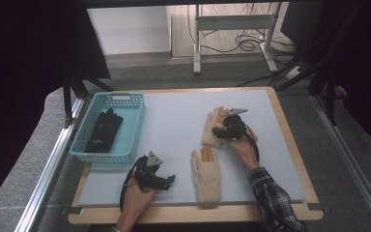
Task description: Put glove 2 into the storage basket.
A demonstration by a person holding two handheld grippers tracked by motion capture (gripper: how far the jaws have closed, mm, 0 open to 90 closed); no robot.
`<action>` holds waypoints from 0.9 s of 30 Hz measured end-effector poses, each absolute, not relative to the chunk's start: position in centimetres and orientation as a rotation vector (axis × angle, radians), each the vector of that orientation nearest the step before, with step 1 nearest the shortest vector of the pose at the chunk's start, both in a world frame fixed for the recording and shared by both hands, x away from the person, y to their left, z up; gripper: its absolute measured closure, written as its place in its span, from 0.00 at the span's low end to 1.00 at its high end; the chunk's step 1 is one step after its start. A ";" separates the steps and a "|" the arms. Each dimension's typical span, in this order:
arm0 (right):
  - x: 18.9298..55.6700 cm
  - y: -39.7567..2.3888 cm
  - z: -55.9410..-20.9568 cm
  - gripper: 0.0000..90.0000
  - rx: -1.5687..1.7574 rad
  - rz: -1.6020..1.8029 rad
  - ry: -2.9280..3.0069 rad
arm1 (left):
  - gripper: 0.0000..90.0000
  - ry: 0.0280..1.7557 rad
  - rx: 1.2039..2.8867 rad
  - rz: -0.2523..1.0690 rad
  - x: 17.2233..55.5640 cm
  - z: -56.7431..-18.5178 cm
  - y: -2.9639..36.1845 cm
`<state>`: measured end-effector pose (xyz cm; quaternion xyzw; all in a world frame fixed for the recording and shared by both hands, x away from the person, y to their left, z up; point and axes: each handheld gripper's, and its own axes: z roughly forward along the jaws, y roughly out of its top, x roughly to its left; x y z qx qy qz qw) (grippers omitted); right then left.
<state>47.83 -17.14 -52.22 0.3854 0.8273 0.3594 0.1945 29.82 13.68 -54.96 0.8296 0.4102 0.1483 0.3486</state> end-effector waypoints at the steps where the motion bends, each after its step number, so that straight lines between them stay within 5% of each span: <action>1: 47.9 -17.0 -52.4 0.49 1.086 1.000 2.321 | 0.04 1.063 2.151 0.385 29.8 -55.0 13.7; 8: 47.8 -16.9 -52.3 0.64 1.087 0.970 2.317 | 0.04 1.063 2.151 0.385 29.8 -55.0 13.7; 27: 45.5 -18.1 -47.1 0.64 0.991 1.121 2.304 | 0.04 1.064 2.150 0.384 29.8 -55.0 13.7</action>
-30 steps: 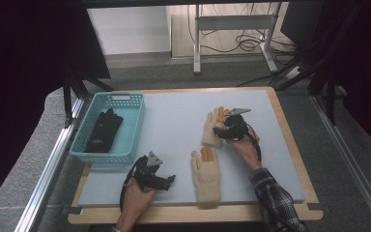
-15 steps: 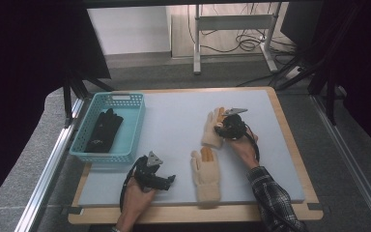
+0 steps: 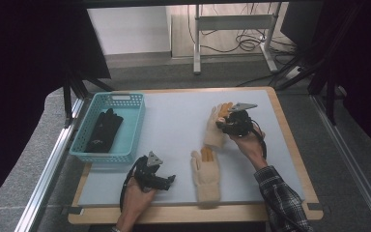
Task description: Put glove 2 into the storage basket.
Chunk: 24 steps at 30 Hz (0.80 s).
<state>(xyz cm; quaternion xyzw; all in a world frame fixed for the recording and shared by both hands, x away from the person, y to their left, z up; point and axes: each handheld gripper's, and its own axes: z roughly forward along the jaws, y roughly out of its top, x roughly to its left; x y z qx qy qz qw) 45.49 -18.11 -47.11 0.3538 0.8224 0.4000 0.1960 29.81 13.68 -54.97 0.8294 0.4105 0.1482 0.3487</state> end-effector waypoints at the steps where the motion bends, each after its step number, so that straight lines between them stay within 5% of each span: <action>1: 45.2 -18.2 -46.7 0.64 0.981 1.128 2.308 | 0.04 1.064 2.150 0.384 29.8 -55.0 13.7; 12: 40.7 -18.9 -43.7 0.64 0.843 1.240 2.377 | 0.04 1.062 2.152 0.386 29.8 -55.0 13.7; 24: 33.9 -19.4 -44.7 0.64 0.743 1.375 2.528 | 0.04 1.065 2.148 0.385 29.8 -55.0 13.7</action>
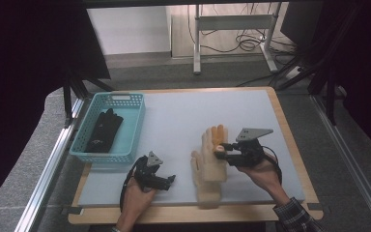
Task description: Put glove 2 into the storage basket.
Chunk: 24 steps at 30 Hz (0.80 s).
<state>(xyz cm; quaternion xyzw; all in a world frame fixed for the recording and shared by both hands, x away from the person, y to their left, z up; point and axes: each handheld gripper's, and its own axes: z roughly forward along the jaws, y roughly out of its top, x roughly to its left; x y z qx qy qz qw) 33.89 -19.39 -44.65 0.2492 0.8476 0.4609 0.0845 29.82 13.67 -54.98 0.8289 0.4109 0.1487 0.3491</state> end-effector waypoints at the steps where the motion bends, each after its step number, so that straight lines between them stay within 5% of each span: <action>1: 33.4 -19.2 -44.9 0.64 0.736 1.380 2.543 | 0.04 1.065 2.149 0.385 29.8 -55.0 13.7; 14: 31.9 -16.6 -49.5 0.63 0.668 1.271 2.659 | 0.04 1.063 2.151 0.386 29.8 -55.0 13.7; 24: 31.9 -17.7 -48.9 0.46 0.693 1.301 2.625 | 0.04 1.062 2.153 0.386 29.8 -55.0 13.7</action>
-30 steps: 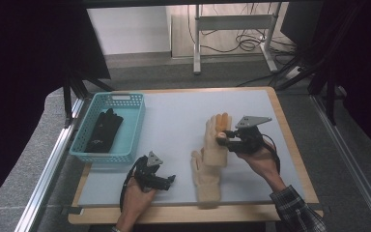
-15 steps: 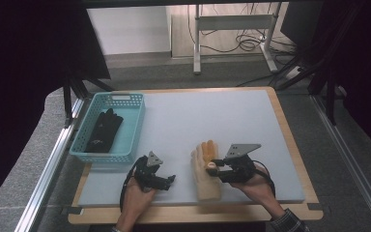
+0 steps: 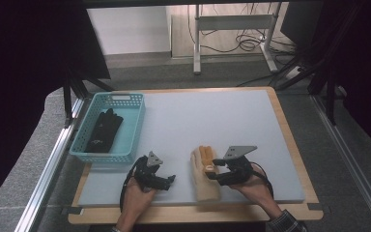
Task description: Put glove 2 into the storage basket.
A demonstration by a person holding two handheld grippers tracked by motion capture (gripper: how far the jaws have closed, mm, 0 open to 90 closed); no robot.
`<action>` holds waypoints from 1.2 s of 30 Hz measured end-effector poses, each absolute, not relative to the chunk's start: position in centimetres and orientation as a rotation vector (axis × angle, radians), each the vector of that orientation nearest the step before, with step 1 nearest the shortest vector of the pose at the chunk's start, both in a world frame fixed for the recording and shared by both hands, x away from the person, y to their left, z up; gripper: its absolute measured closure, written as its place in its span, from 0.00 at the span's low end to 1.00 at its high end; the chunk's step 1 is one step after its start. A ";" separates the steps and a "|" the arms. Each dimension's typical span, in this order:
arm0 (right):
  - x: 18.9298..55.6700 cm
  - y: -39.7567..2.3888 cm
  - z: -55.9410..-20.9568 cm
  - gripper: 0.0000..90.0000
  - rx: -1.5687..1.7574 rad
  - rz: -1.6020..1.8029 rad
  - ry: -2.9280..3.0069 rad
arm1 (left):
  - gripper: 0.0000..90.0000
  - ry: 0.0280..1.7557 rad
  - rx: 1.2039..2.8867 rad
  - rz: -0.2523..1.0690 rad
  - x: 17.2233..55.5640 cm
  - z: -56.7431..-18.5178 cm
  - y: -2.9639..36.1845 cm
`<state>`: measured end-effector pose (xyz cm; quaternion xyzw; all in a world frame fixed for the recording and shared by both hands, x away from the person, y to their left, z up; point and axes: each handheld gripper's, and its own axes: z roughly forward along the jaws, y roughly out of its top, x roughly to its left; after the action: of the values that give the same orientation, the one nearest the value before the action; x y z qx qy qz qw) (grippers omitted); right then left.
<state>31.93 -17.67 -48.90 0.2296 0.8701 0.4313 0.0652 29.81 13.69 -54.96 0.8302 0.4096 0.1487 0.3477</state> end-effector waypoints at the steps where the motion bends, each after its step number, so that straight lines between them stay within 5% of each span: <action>1: 31.9 -17.9 -48.8 0.46 0.699 1.307 2.617 | 0.04 1.063 2.151 0.386 29.8 -55.0 13.7; 4: 32.0 -19.1 -48.5 0.49 0.738 1.315 2.600 | 0.04 1.063 2.152 0.385 29.8 -55.0 13.7; 11: 31.6 -20.9 -49.8 0.83 0.797 1.284 2.615 | 0.04 1.064 2.150 0.383 29.8 -55.0 13.7; 15: 31.0 -21.1 -51.2 0.91 0.797 1.248 2.655 | 0.05 1.068 2.144 0.385 29.8 -54.9 13.7; 36: 29.4 -18.6 -53.0 0.93 0.727 1.229 2.738 | 0.04 1.096 2.140 0.382 29.6 -55.0 15.0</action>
<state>29.42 -18.64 -53.01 0.2354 0.8864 0.3978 0.0266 29.61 15.03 -55.00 0.8246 0.4224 0.1473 0.3463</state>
